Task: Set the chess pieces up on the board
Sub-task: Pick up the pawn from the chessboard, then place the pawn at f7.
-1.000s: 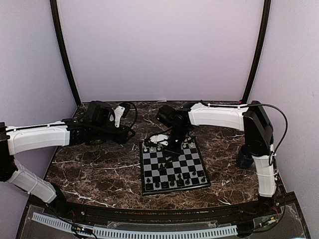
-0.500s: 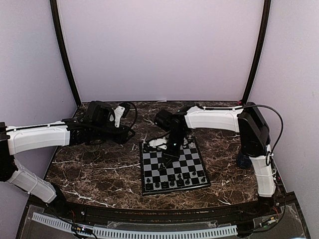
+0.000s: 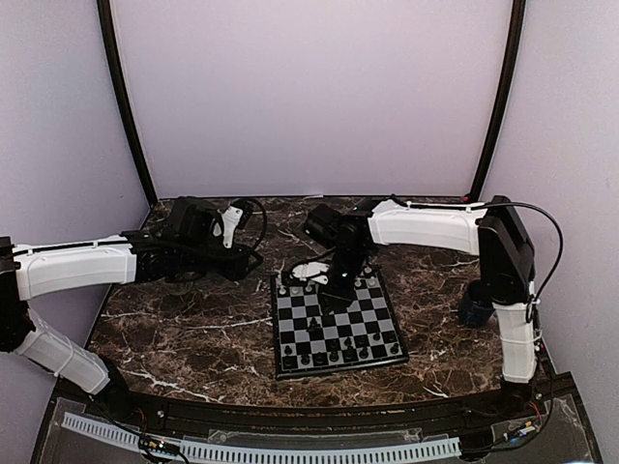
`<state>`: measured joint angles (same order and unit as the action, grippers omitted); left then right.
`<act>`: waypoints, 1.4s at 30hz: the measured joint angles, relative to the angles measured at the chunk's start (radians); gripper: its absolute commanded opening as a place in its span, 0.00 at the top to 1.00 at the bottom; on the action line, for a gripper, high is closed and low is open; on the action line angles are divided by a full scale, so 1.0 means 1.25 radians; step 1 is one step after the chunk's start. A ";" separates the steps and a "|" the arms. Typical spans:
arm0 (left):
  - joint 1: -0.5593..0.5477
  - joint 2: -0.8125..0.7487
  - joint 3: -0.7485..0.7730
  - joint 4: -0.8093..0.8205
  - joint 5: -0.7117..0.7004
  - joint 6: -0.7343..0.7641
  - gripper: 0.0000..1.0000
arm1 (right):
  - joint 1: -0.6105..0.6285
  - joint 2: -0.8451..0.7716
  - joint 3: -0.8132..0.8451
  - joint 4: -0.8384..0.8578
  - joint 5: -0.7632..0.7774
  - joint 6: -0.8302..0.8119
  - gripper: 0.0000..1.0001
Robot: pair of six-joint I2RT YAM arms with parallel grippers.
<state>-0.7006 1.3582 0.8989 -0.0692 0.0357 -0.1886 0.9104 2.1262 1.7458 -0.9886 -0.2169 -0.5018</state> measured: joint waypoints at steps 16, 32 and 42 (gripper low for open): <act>0.000 -0.030 -0.025 -0.003 -0.033 -0.005 0.62 | 0.116 -0.080 -0.050 -0.018 -0.058 -0.061 0.92; 0.000 -0.031 -0.042 0.000 -0.031 -0.007 0.62 | 0.126 -0.024 -0.050 -0.032 -0.039 -0.070 0.90; 0.000 -0.031 -0.042 0.001 -0.021 -0.009 0.62 | 0.126 -0.006 -0.051 -0.023 -0.030 -0.066 0.86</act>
<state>-0.7002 1.3201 0.8463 -0.0677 0.0093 -0.1993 1.0679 2.1185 1.6825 -1.0168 -0.2539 -0.5838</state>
